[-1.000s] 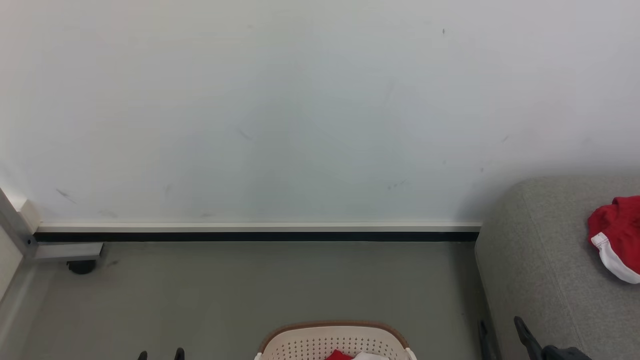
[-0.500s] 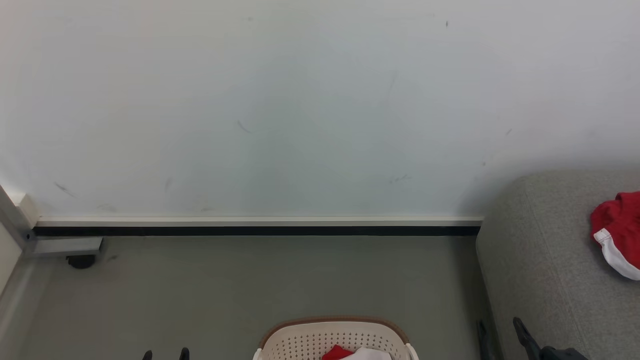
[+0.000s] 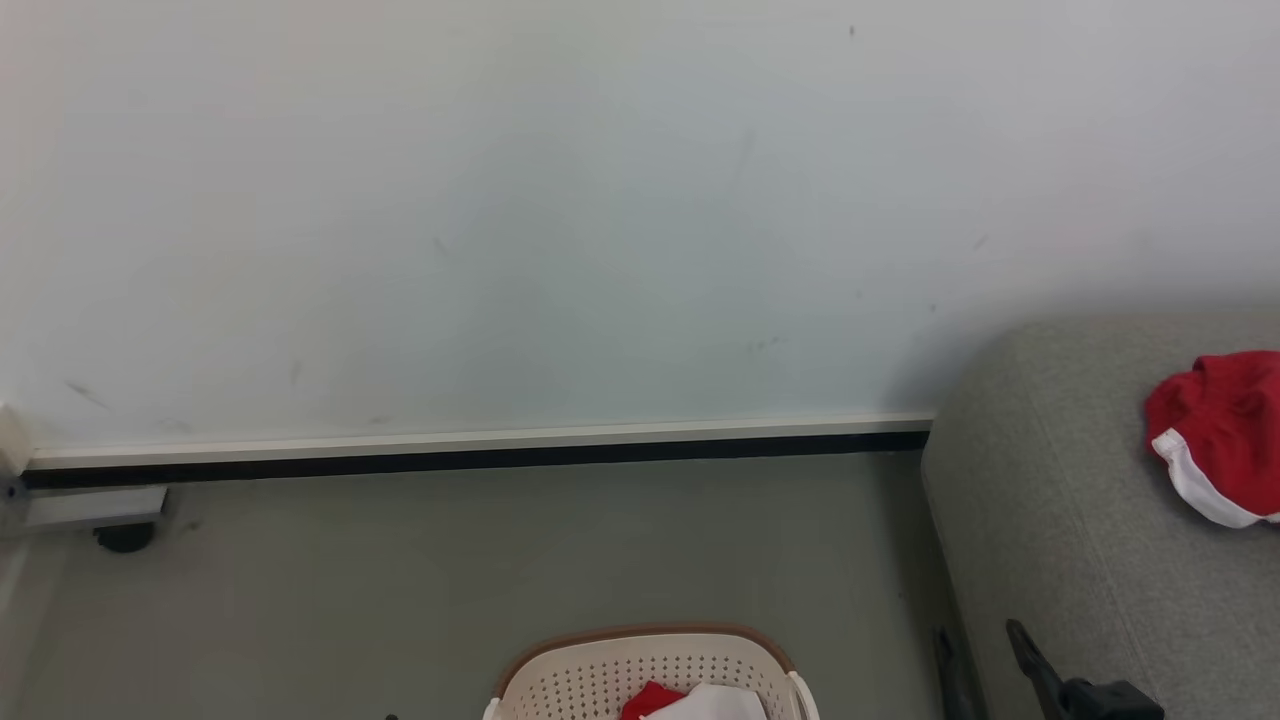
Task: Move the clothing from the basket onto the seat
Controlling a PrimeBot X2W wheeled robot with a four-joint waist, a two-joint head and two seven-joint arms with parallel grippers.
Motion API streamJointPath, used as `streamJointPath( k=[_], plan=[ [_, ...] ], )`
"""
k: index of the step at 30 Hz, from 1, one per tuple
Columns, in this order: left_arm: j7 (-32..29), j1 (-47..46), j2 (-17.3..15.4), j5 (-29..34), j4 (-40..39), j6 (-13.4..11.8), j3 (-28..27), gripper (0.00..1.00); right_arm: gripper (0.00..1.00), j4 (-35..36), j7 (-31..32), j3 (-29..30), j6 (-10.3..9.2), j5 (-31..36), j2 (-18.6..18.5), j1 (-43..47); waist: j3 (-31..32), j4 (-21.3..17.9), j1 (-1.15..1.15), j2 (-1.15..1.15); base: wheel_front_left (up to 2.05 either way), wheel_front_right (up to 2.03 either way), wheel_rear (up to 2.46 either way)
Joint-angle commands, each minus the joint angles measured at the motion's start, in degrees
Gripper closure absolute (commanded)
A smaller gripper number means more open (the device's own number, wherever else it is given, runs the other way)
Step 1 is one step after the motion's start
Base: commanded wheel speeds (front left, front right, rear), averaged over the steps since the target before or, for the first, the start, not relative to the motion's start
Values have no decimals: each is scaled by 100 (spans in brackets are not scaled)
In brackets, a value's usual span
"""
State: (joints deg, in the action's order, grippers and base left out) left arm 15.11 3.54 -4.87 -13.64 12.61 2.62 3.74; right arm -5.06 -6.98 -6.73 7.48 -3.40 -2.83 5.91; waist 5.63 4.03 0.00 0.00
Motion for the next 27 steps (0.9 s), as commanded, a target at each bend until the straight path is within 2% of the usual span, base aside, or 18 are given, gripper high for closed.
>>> streamJointPath(
  k=[1,7,14,23,27],
  plan=[
    [11,-5,21,-12,77,16,-7,0,0,34,27,-49,2,44,10,-78,-144,-250,0,0,0,0,0],
    [10,-387,95,-59,789,120,216,0,0,247,154,-366,2,138,7,-164,-653,-920,0,0,0,0,0],
    [-26,-1544,111,39,1984,156,426,0,0,544,105,-561,2,141,8,-569,-1860,-1689,0,0,0,0,0],
    [-227,-3151,30,-122,3600,178,371,0,0,526,-232,-808,2,-111,14,-1049,-3087,-2323,0,0,0,0,0],
    [-237,-3588,-44,-113,4032,189,364,0,0,516,-350,-880,2,-220,16,-1179,-3439,-2468,0,0,0,0,0]
  ],
)
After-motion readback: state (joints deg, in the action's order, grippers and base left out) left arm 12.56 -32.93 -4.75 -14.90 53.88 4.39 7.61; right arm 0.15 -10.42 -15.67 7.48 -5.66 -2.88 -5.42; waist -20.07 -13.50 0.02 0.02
